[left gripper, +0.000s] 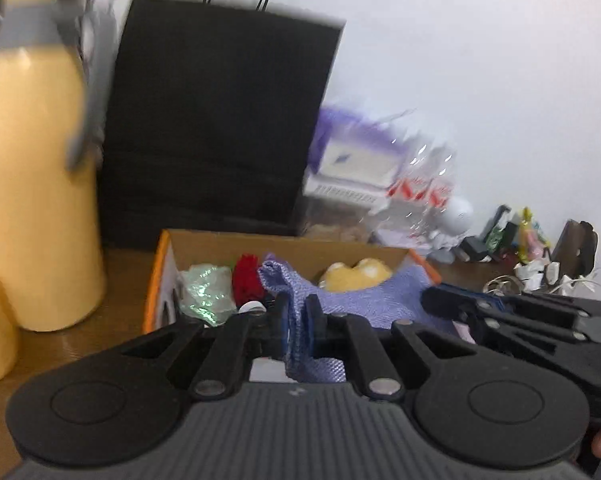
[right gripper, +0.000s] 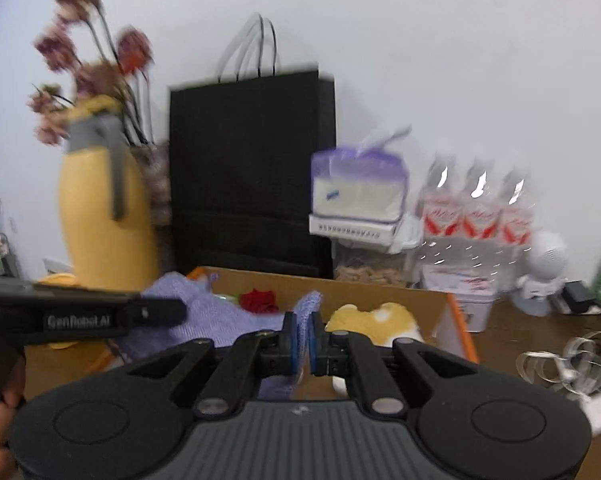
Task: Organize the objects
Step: 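Lift the purple cloth into the red box and open both tools, then move both tools back toward the navy zip pouch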
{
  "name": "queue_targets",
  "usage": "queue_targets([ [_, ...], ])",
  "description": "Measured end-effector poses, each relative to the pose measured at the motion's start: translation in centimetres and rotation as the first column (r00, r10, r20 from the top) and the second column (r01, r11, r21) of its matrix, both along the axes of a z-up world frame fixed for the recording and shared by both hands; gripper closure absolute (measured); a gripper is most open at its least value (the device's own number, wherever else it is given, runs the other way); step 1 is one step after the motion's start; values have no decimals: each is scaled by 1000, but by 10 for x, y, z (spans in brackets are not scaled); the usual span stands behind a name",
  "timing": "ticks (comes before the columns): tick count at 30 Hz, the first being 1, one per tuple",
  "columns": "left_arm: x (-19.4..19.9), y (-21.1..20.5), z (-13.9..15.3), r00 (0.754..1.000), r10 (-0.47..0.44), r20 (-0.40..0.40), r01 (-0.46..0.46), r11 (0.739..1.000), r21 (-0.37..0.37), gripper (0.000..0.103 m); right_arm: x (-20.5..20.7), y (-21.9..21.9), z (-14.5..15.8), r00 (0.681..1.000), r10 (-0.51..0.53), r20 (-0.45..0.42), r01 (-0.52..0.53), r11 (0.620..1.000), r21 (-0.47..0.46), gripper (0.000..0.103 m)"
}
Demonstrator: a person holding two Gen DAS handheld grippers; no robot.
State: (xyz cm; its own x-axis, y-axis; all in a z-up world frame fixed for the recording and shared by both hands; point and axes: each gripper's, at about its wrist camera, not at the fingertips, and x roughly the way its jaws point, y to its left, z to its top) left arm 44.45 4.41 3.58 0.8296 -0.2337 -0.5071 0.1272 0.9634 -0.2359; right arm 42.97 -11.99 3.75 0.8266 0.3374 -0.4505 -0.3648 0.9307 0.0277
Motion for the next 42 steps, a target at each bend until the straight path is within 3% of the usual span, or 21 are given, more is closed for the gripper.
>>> queue_targets([
  [2,24,2,-26,999,36,-20,-36,999,5,88,26,8,-22,999,-37,-20,36,998,-41,93],
  [4,42,-5,-40,995,48,-86,-38,993,115,86,47,13,-42,996,-52,-69,48,997,-61,82],
  [5,45,-6,-41,993,73,-88,-58,985,161,81,51,15,-45,995,-40,-90,32,996,-80,69],
  [6,42,-5,-41,993,105,-61,-93,981,167,66,52,15,-46,995,-35,-94,28,996,-82,55],
  [8,34,-2,-38,993,110,-33,-105,986,132,41,49,7,-45,997,-44,-57,41,998,-46,39],
  [10,27,-3,-33,995,100,-29,-96,988,119,41,46,-3,-39,995,-87,-41,86,996,-25,35],
  [14,1,-16,-4,996,74,44,-80,983,167,40,35,-21,-11,992,-115,-50,118,990,70,36],
  [16,-27,-14,19,994,57,93,-71,985,156,36,8,-29,16,995,-101,-9,102,986,134,35],
  [18,-64,-8,41,988,50,149,-70,989,132,17,-29,-41,39,998,-55,43,45,977,208,25],
  [19,-85,-5,51,985,35,169,-57,990,127,16,-48,-46,47,998,-27,54,14,974,226,22],
  [25,-212,-2,81,969,6,249,-41,990,136,0,-159,-82,69,992,76,98,-95,975,202,13],
  [27,-253,-4,70,966,57,252,-94,986,139,0,-192,-100,60,994,72,81,-87,975,203,1],
  [31,-313,-9,29,984,114,134,-127,988,93,0,-253,-127,15,999,-15,-36,22,982,188,1],
  [34,-349,-16,7,992,115,60,-123,982,144,0,-305,-139,-9,995,-55,-88,69,983,171,1],
  [38,-394,-13,3,998,35,46,-44,975,217,0,-371,-152,-9,995,-51,-82,57,995,79,1],
  [40,-407,-7,5,997,53,54,-64,970,234,0,-395,-155,-6,994,-47,-100,48,999,11,0],
  [42,-418,-1,3,995,89,46,-96,974,203,0,-408,-150,-4,992,-48,-120,43,998,-37,0],
])
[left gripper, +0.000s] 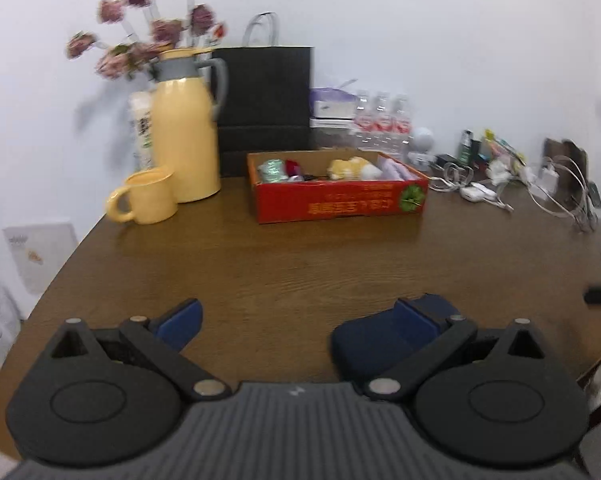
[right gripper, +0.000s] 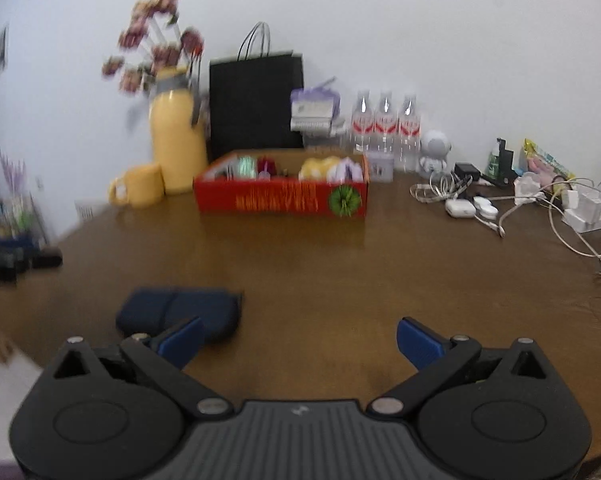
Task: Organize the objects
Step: 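Move both tools back toward the navy zip pouch, then grasp the navy zip pouch with both tools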
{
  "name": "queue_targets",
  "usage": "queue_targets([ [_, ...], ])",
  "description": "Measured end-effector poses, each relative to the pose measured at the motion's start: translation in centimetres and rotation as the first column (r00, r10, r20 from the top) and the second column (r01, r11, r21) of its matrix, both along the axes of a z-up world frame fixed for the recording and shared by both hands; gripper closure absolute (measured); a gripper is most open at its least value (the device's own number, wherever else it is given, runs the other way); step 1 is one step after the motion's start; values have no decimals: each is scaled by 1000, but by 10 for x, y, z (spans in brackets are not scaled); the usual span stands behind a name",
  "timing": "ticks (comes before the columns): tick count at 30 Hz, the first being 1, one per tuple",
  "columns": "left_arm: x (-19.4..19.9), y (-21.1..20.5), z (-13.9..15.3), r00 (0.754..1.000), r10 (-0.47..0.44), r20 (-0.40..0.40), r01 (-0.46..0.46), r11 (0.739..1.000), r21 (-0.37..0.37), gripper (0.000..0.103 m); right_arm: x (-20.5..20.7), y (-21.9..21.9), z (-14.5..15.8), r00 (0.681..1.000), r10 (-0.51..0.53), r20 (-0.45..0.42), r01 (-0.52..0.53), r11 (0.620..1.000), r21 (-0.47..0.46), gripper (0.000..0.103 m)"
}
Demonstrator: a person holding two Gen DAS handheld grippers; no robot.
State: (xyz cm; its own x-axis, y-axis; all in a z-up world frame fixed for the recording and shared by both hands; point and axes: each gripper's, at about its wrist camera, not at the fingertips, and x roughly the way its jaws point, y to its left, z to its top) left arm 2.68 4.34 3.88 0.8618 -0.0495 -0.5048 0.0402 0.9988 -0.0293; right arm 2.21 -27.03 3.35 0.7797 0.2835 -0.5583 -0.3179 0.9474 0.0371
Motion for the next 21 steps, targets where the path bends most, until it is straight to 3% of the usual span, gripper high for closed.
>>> queue_targets([
  [4,12,-4,-24,998,-3,-71,-8,990,-144,0,5,19,-15,1000,9,16,-11,993,114,0],
  [6,27,-16,-41,993,-19,-116,1,989,-149,0,21,34,-28,1000,-15,24,12,992,128,2],
  [10,40,-30,-59,996,21,-85,-31,994,-109,5,55,57,-52,999,-37,-6,37,990,139,10],
  [12,50,-30,-65,995,16,-95,-28,992,-121,19,71,66,-65,998,-13,-53,22,984,175,23],
  [14,62,-25,-71,991,13,-132,-38,982,-187,30,86,74,-77,996,5,-88,13,979,205,35],
  [17,81,-18,-81,984,-18,-175,-30,963,-269,49,106,78,-88,994,29,-109,0,967,254,44],
  [21,94,-9,-88,981,-47,-187,-20,939,-343,55,119,81,-89,988,85,-127,-48,962,267,51],
])
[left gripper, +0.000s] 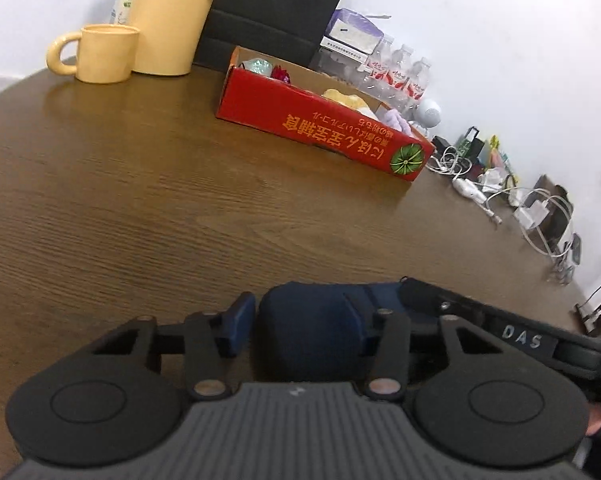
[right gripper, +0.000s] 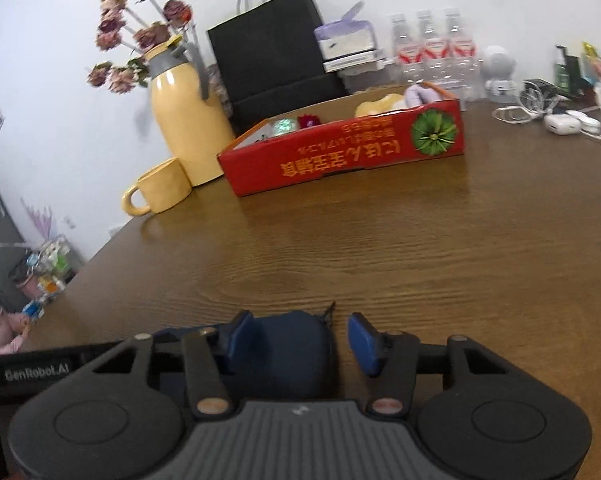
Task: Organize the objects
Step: 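Grasp the navy zip pouch with both tools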
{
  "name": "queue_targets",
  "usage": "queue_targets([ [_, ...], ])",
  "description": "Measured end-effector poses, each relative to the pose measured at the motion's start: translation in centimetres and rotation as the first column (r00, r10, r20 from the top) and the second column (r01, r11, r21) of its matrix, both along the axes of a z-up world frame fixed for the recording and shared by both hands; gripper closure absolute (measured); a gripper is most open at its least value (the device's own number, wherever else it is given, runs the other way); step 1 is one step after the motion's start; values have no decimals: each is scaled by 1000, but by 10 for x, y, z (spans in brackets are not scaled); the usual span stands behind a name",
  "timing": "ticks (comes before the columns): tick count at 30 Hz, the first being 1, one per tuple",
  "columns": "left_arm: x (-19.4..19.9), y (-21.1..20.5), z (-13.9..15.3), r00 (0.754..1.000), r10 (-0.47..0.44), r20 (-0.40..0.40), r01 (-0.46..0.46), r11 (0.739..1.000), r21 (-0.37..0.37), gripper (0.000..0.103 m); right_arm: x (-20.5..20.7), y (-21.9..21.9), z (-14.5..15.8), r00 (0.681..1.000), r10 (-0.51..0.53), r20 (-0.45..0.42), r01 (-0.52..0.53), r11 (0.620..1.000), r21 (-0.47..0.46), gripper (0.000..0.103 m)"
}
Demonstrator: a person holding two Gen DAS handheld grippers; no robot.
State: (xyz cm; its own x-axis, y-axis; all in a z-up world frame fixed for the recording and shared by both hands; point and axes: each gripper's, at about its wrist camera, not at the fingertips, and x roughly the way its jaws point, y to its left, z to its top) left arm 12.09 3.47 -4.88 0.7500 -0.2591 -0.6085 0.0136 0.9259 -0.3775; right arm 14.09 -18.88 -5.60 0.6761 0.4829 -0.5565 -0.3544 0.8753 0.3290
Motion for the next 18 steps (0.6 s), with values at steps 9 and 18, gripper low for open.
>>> queue_targets([
  [9,-13,-12,0,999,-48,14,48,998,45,45,-12,-10,-1,998,61,-26,-60,997,40,51],
  [18,-41,-17,2,999,-53,12,51,993,106,33,-50,-23,3,998,-55,-9,55,998,29,46],
])
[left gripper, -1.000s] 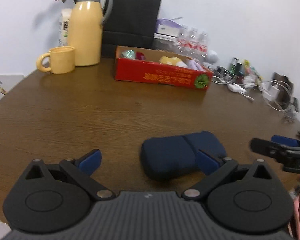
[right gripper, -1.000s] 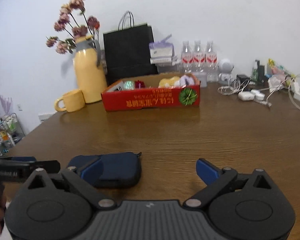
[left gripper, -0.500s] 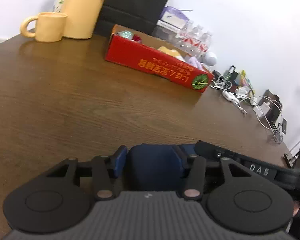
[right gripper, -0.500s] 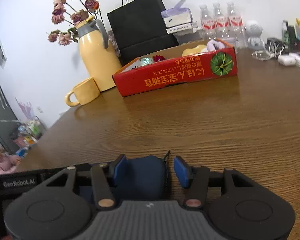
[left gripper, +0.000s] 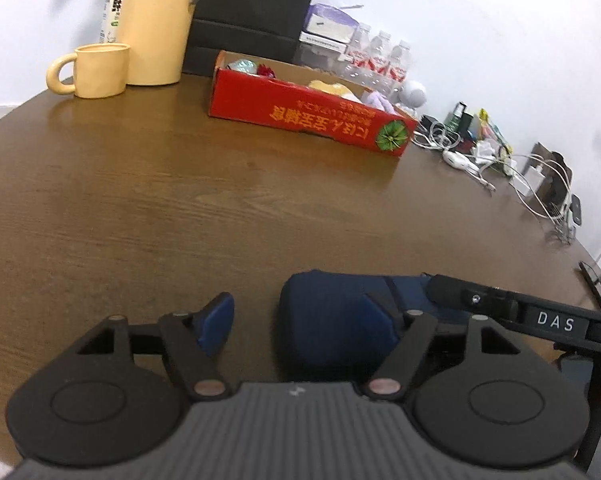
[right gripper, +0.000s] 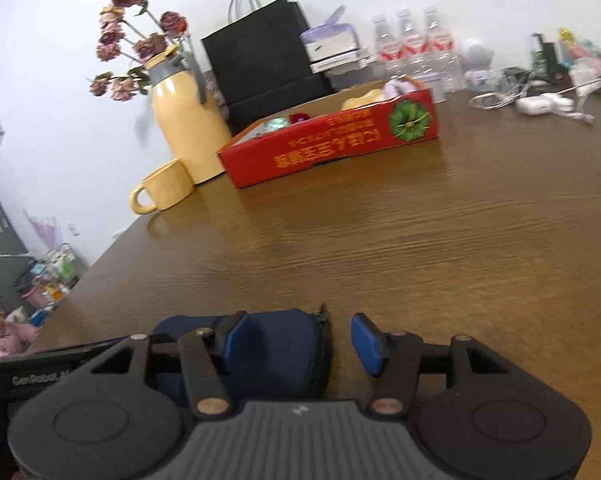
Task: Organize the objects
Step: 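Grasp the navy zip pouch with both tools, then carry the navy pouch into the red box and open both tools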
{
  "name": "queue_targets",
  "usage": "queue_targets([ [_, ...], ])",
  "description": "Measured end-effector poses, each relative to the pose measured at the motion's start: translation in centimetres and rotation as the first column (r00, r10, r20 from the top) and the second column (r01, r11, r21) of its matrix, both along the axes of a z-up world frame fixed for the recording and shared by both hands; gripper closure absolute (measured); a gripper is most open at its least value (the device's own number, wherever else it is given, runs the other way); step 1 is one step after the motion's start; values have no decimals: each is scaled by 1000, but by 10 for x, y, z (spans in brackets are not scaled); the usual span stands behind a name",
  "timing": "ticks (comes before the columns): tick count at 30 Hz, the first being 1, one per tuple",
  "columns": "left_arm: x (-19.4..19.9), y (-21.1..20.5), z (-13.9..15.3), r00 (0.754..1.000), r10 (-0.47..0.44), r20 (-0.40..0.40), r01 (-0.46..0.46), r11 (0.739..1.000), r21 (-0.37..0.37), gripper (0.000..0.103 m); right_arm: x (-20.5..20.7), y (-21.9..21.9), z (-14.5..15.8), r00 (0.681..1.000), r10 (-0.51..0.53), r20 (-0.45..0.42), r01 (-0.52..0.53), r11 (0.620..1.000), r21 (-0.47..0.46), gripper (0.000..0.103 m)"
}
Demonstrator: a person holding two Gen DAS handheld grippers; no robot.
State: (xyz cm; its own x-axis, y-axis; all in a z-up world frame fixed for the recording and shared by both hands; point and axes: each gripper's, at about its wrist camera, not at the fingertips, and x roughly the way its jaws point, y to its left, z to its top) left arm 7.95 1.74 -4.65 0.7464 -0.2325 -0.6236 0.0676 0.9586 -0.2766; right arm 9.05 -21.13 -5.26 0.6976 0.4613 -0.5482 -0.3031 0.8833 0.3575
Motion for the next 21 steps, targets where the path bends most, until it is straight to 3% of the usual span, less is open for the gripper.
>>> queue_targets([
  [1,-1,0,0,1000,-12,1,12,1000,-6,37,-5,-1,2,1000,-2,10,2,1000,-12,46],
  [3,-2,-1,-1,1000,-29,-3,29,999,-39,53,-12,-5,2,1000,1,7,-1,1000,-10,46],
  [5,-1,-1,-1,999,-27,-22,26,997,-68,56,-14,-8,-3,1000,20,-22,-19,999,32,48],
  [6,0,-4,1,999,-28,-33,26,998,-57,57,-15,-9,-5,999,34,-21,-33,998,59,55],
  [8,2,-11,9,998,-22,-55,21,1000,-15,62,-15,-3,-5,999,37,-10,-37,998,50,55],
  [11,10,-14,23,1000,-23,-16,24,1000,19,74,-11,7,6,999,5,36,-5,1000,-14,56],
  [13,22,-11,36,999,-30,14,30,1000,7,74,1,5,19,999,-12,51,11,1000,15,57],
  [17,84,-14,73,991,-81,110,72,994,87,74,44,19,63,987,-7,159,19,997,-73,57],
  [21,180,-9,110,985,-89,150,73,991,114,74,133,37,109,966,35,256,11,985,-174,57],
])
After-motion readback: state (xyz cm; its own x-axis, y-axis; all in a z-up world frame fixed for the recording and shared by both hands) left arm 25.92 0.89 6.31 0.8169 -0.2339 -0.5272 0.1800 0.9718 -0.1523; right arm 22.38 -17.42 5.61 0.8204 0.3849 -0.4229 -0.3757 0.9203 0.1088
